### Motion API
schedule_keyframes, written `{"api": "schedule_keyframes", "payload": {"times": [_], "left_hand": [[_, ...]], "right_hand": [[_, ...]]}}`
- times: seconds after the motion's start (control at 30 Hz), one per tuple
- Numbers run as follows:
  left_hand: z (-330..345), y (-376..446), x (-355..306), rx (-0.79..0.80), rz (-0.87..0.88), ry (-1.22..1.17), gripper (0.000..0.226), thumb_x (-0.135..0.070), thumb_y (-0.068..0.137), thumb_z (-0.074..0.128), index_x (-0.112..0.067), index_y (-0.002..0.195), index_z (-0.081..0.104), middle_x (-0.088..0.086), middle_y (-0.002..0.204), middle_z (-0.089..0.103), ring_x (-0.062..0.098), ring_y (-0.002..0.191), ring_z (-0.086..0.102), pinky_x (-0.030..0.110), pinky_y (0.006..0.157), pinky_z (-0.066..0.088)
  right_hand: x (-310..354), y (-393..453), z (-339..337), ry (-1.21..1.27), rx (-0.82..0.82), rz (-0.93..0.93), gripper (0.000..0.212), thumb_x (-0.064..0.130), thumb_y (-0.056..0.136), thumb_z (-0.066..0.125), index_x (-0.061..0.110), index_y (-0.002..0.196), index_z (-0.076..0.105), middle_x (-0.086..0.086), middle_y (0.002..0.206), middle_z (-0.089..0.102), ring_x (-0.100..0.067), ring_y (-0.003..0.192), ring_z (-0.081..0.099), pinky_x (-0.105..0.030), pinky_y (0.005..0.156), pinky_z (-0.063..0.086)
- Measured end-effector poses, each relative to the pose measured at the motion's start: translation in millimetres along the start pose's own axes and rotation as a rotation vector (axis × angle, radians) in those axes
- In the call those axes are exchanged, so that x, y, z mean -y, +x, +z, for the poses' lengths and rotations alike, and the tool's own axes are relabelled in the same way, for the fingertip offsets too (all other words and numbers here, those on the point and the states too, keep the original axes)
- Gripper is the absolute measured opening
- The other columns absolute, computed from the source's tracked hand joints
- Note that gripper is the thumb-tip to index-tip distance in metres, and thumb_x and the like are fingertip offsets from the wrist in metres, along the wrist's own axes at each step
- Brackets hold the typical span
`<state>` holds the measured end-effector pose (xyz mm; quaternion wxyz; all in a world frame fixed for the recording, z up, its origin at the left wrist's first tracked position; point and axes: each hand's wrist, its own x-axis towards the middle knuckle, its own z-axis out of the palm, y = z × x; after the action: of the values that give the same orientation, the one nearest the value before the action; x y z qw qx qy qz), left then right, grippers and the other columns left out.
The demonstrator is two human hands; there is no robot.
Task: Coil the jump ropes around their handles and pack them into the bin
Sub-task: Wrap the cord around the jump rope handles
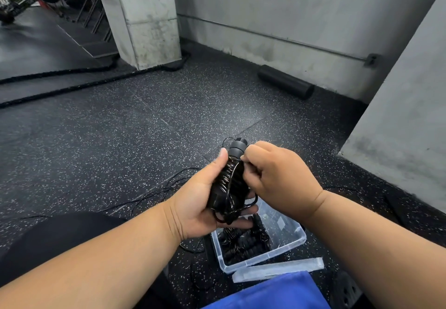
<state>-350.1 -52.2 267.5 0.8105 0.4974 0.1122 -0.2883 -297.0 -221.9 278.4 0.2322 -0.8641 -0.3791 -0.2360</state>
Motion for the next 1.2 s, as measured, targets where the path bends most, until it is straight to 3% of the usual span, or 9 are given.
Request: {"api": "schedule_keyframes", "payload": {"times": [0.1,0.2,0.3,0.4,0.63,0.77,0.93,1.03,1.2], "left_hand": [[3,-1,-1,-0.059,-0.008,-0.005,0.067,-0.081,0.09,0.047,-0.025,0.098,0.08,0.009,0.093,0.073,0.031,0.08,0.075,0.043,0.067,0.063],[6,-1,0,-0.09,0.001,-0.006,0.054,-0.07,0.094,0.052,-0.023,0.098,0.078,0.008,0.088,0.071,0.028,0.078,0.072,0.04,0.062,0.062],[3,1,1,-0.122,-0.002,0.02,0.049,-0.065,0.093,0.052,-0.021,0.103,0.073,0.009,0.088,0.069,0.025,0.076,0.07,0.037,0.065,0.06],[2,1,3,-0.139,-0.003,0.045,0.047,-0.062,0.095,0.05,-0.022,0.103,0.072,0.009,0.089,0.07,0.024,0.073,0.07,0.037,0.069,0.057],[-2,3,3,-0.126,0.027,0.04,0.052,-0.061,0.096,0.05,-0.017,0.118,0.069,0.011,0.095,0.07,0.024,0.072,0.07,0.037,0.066,0.057],[2,0,5,-0.122,0.045,0.065,0.047,-0.055,0.101,0.049,-0.015,0.118,0.069,0.011,0.093,0.07,0.024,0.075,0.068,0.034,0.058,0.06],[1,0,8,-0.149,0.073,0.083,0.044,-0.051,0.1,0.054,-0.013,0.117,0.07,0.012,0.094,0.072,0.027,0.074,0.071,0.035,0.063,0.062],[2,2,9,-0.157,0.089,0.074,0.042,-0.049,0.101,0.055,-0.012,0.114,0.069,0.013,0.092,0.071,0.026,0.072,0.07,0.035,0.062,0.061],[0,2,9,-0.104,0.071,0.073,0.048,-0.054,0.089,0.064,-0.011,0.112,0.07,0.012,0.091,0.072,0.027,0.073,0.07,0.034,0.061,0.061]], "right_hand": [[2,-1,3,0.003,0.001,-0.001,0.027,0.009,0.086,0.067,0.016,0.074,0.045,0.0,0.073,0.048,-0.028,0.056,0.046,-0.041,0.047,0.042],[2,-3,6,0.08,0.007,0.089,0.023,0.012,0.086,0.068,0.02,0.075,0.05,0.011,0.072,0.043,-0.013,0.061,0.041,-0.032,0.054,0.037],[1,-6,6,0.219,0.058,0.203,0.015,0.014,0.084,0.072,0.024,0.081,0.062,0.014,0.076,0.051,-0.006,0.068,0.052,-0.019,0.06,0.039],[1,-5,2,0.313,0.127,0.278,0.015,0.011,0.083,0.074,0.024,0.083,0.067,0.01,0.084,0.06,-0.011,0.069,0.061,-0.015,0.063,0.045],[-6,-1,-6,0.48,0.226,0.345,0.027,0.001,0.091,0.062,0.026,0.089,0.074,0.01,0.09,0.063,-0.008,0.073,0.06,-0.015,0.068,0.043],[-12,2,-11,0.547,0.294,0.374,0.027,0.005,0.092,0.071,0.031,0.084,0.073,0.007,0.095,0.062,-0.024,0.073,0.063,-0.033,0.073,0.056],[-16,2,-11,0.398,0.273,0.373,0.013,0.02,0.085,0.083,0.027,0.079,0.073,0.009,0.08,0.062,-0.007,0.067,0.057,-0.016,0.065,0.043],[-19,2,-15,0.419,0.359,0.404,0.01,0.025,0.09,0.078,0.024,0.081,0.075,0.003,0.065,0.059,-0.003,0.057,0.046,-0.021,0.057,0.039],[-23,5,-24,0.636,0.452,0.432,0.003,0.012,0.09,0.079,0.014,0.088,0.078,-0.014,0.071,0.069,-0.007,0.059,0.055,-0.021,0.057,0.044]]}}
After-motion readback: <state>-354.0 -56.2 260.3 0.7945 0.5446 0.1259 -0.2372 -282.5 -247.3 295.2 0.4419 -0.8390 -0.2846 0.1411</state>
